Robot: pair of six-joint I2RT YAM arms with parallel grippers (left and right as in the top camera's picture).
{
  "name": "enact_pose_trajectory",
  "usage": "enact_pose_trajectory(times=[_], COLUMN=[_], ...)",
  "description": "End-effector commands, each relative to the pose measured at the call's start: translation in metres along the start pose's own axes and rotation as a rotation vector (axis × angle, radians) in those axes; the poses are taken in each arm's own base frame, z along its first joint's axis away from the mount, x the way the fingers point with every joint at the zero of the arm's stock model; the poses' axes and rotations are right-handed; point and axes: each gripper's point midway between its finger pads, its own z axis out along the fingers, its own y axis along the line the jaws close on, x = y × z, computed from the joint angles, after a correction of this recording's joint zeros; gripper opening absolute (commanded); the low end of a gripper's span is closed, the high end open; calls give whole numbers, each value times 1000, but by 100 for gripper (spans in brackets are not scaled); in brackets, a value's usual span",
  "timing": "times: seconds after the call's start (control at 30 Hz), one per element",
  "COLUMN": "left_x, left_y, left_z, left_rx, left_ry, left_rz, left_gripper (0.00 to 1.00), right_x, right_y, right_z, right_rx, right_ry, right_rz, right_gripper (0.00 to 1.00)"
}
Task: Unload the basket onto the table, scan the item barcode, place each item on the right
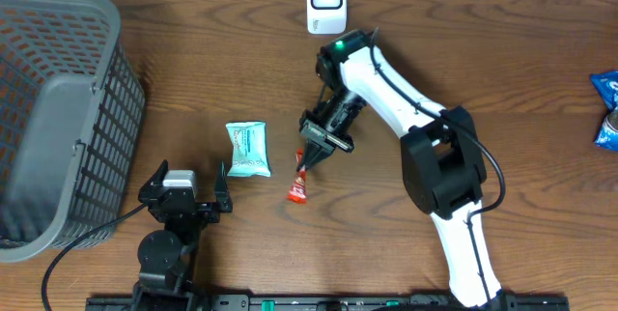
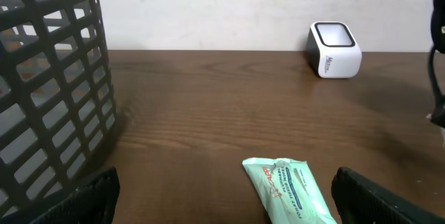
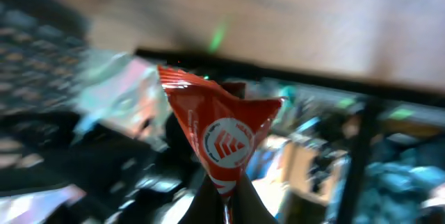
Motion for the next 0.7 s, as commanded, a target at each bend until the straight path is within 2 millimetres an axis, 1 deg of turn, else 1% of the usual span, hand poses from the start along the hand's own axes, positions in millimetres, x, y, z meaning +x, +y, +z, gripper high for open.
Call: enact_pose_trajectory(times=[0.0, 0.23, 0.3, 0.37, 0.43, 0.5, 0.67], left_x=[19, 19, 19, 19, 19, 19, 19], left_y=[1, 1, 1, 1, 1, 1, 1], left_z=[3, 3, 3, 3, 3, 3, 3], left_rx=[-7, -7, -7, -7, -7, -7, -7], left_ry=[45, 45, 45, 45, 45, 45, 45], left_rz=[4, 4, 4, 4, 4, 4, 4], left_gripper=[98, 98, 98, 98, 98, 98, 98], right_x=[25, 38, 43, 53, 60, 60, 60], right_y=[37, 51, 59, 73, 84, 84, 84], right_z=[-9, -9, -12, -21, -29, -29, -29], right_rx=[-210, -279, -335, -454, -551, -547, -550], right_ry=[146, 210, 225, 249, 265, 271, 265], right_rz=[96, 75, -35, -203, -299, -278, -301], right_gripper=[1, 2, 1, 1, 1, 1, 1])
